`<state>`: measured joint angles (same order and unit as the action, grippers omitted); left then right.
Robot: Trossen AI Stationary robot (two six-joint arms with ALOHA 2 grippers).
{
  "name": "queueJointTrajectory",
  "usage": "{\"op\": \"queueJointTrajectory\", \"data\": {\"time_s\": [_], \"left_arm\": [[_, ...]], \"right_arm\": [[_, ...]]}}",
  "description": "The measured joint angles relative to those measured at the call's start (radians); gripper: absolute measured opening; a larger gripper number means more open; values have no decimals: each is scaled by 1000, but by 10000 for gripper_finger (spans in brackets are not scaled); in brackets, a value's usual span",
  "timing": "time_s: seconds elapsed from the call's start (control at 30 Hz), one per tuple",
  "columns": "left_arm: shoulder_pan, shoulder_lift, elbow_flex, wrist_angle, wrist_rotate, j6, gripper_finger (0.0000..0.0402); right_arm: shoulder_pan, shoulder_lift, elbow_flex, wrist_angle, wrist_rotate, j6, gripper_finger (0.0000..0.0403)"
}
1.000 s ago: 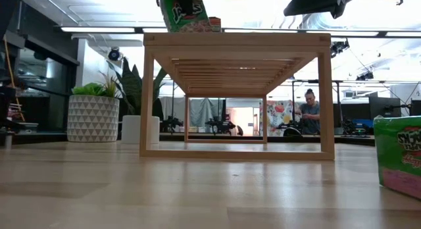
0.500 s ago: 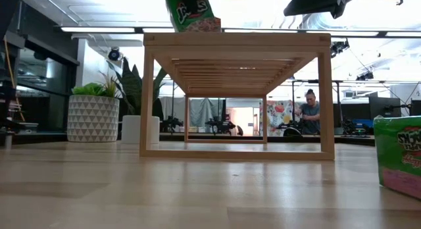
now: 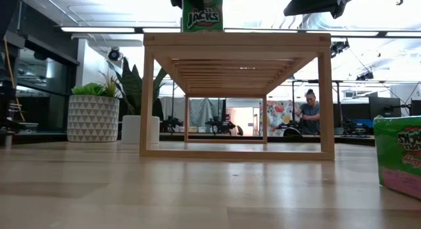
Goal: Stack cereal on shelf
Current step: Put the left green cereal box on the shelf
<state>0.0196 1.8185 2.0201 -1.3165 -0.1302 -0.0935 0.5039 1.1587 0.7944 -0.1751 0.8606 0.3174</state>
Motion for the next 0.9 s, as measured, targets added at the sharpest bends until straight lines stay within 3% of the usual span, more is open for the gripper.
{"op": "queueJointTrajectory", "data": {"time_s": [0.37,0.53,0.7,0.9], "left_arm": [[6,-21,203,-66,-41,55,222],[6,-122,169,-55,-150,87,201],[-5,-326,-63,125,-245,80,150],[-25,-678,-628,584,-247,136,46]], "right_arm": [[0,0,0,7,0,0,0],[0,0,0,-1,0,19,0],[0,0,0,-7,0,25,0],[-10,14,0,32,40,20,0]]}}
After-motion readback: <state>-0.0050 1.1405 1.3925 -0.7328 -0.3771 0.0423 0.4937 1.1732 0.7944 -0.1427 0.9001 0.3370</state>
